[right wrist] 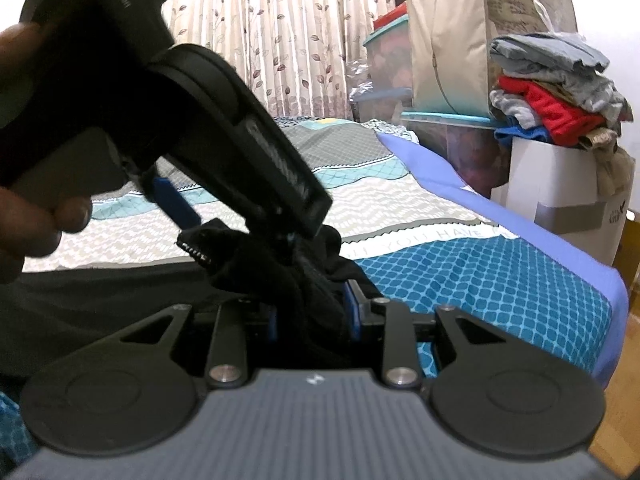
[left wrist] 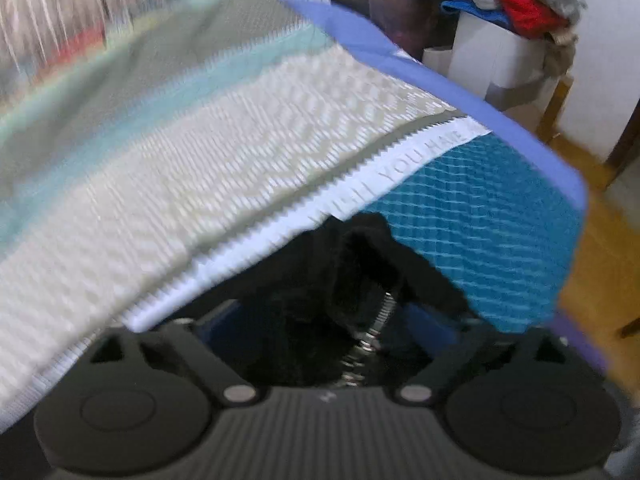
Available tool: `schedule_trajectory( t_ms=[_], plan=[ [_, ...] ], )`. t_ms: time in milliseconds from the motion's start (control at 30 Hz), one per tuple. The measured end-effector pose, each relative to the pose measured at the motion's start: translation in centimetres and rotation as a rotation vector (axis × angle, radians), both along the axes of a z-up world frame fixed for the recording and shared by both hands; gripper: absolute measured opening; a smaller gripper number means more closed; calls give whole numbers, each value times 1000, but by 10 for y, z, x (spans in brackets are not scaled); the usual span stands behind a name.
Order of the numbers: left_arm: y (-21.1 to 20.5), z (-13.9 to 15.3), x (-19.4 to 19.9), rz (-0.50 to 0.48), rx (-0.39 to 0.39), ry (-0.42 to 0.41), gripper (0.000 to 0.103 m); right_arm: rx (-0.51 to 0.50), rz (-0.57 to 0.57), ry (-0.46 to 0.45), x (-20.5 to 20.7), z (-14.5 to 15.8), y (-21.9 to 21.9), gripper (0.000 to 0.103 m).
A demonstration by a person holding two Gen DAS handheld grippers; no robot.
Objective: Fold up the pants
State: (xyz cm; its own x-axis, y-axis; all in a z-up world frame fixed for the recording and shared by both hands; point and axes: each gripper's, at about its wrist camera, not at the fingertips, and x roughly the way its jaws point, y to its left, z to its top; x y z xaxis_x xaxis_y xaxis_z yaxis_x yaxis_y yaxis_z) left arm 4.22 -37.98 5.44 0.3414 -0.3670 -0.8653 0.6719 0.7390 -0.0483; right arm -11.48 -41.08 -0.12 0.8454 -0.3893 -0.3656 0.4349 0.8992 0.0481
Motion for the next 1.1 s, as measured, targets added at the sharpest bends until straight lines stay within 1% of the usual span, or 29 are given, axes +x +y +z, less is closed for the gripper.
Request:
schedule_trajectory(
  t_ms=[33, 67, 100, 133, 167, 233, 267, 300, 367, 433, 500, 600, 700, 833, 933, 1000, 1067, 1100],
  plan=[
    [2, -1, 7, 21, -33, 70, 98, -7, 2, -2, 0, 1, 1, 32],
    [4, -3, 12, 41, -54, 115, 95, -12, 8, -3, 1, 2, 3, 32],
    [5, -5, 15, 50, -68, 144, 78, -17, 13, -5, 1, 4, 4, 31],
    [5, -6, 17, 45, -72, 163, 54, -20, 17, -8, 1, 5, 6, 31],
    [6, -7, 19, 40, -83, 182, 50, -22, 22, -9, 2, 7, 8, 31],
    [12, -5, 19, 64, -106, 172, 27, -29, 32, 3, 4, 9, 11, 30],
    [16, -2, 19, 69, -107, 159, 21, -32, 39, 5, 5, 9, 14, 30],
    [19, 0, 20, 75, -110, 145, 21, -36, 37, 4, 4, 10, 15, 30],
    [31, 5, 22, 80, -144, 159, 20, -37, 49, -2, 4, 14, 20, 30],
    [43, 9, 22, 90, -170, 164, 20, -62, 65, -7, 6, 20, 28, 30],
    [59, 15, 22, 102, -197, 163, 21, -79, 89, -12, 8, 26, 36, 30],
    [85, 24, 21, 124, -232, 150, 21, -78, 127, -24, 10, 33, 48, 30],
    [113, 30, 19, 163, -255, 139, 21, -94, 181, -30, 16, 40, 65, 30],
    [150, 34, 16, 220, -267, 99, 21, -104, 261, -24, 28, 44, 89, 30],
    [176, 27, 21, 279, -261, 100, 21, -112, 323, 13, 42, 42, 108, 30],
    [188, 16, 28, 316, -260, 104, 21, -114, 357, 60, 53, 36, 118, 30],
    [193, -1, 36, 348, -240, 104, 23, -109, 384, 134, 68, 25, 127, 33],
    [195, -11, 42, 369, -226, 115, 25, -101, 394, 198, 77, 17, 129, 35]
  ],
)
